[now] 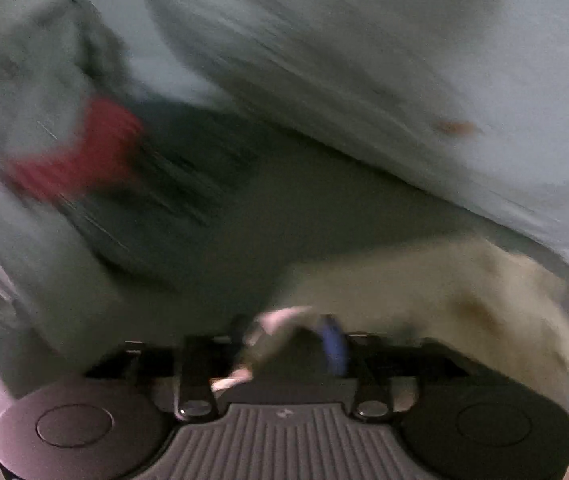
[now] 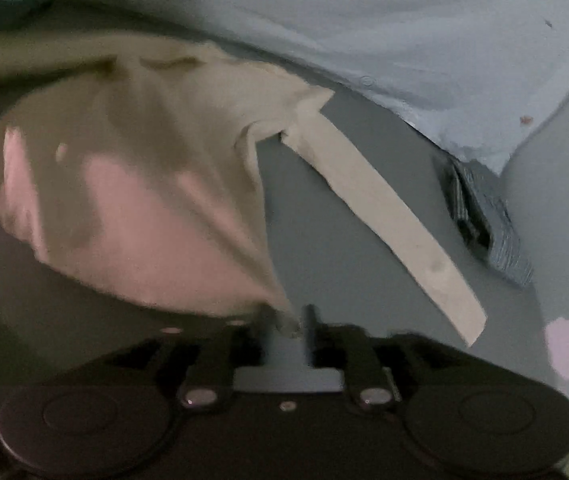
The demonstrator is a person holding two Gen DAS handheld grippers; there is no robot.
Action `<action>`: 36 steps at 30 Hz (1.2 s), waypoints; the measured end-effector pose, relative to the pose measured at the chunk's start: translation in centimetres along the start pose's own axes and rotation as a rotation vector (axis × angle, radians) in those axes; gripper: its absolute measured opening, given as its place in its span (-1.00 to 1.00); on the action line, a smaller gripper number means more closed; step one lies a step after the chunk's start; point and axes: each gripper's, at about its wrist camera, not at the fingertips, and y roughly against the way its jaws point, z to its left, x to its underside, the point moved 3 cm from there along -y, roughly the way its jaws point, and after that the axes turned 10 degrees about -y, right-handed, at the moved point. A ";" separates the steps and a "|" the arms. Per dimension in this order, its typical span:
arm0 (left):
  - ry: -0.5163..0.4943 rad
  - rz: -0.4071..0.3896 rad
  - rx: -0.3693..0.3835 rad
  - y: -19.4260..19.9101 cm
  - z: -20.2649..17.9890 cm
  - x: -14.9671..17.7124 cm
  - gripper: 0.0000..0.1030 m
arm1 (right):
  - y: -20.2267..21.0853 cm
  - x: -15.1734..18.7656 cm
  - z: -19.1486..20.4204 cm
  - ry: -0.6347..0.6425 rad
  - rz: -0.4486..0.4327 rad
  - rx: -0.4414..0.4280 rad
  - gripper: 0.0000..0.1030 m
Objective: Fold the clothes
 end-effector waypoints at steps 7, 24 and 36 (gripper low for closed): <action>-0.183 0.186 0.198 -4.9 -9.2 7.1 0.47 | -1.0 1.1 -0.3 -0.279 0.004 -0.144 0.35; -0.179 0.089 -0.068 -0.9 -13.5 10.4 -0.92 | -2.8 4.2 -3.3 -0.265 -0.088 -0.253 -0.93; -0.170 0.236 -0.207 6.2 -17.7 18.2 -0.47 | 0.3 8.5 -11.0 -0.004 0.078 -0.416 -0.65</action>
